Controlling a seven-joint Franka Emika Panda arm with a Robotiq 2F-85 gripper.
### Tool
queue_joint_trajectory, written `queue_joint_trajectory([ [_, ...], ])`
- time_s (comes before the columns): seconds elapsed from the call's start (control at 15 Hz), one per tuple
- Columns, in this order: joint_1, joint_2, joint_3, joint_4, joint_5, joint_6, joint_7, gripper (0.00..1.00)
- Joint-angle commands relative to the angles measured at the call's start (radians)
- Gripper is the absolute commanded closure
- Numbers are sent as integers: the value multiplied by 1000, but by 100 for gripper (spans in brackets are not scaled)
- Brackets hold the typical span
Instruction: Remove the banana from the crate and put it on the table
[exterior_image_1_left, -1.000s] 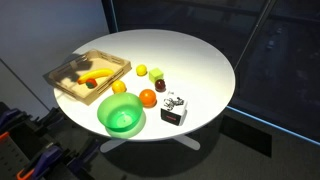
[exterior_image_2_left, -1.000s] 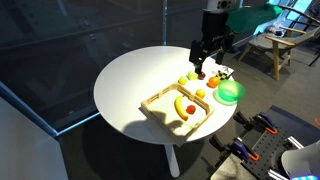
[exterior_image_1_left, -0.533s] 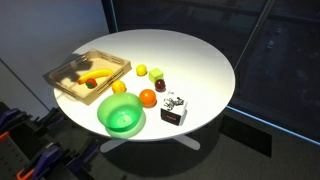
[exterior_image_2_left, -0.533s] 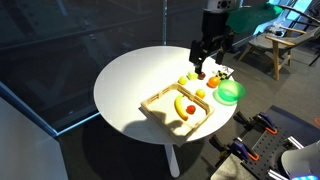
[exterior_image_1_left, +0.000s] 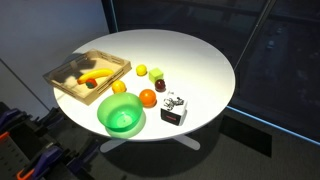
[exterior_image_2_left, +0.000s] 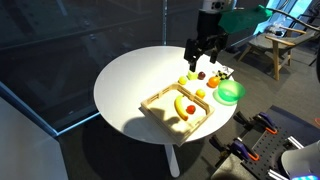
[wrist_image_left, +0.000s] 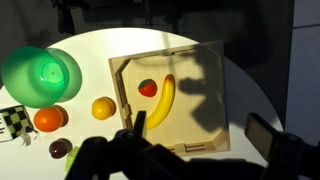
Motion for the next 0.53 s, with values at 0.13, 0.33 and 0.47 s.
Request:
queue_joint_trajectory([
  [0.13,-1,90,-30,58,-33,128,6,0],
  [0.33,-6,142,-43,71,-49,217,25,0],
  [0.47,-9,182,-55,84,-62,258,47,0],
])
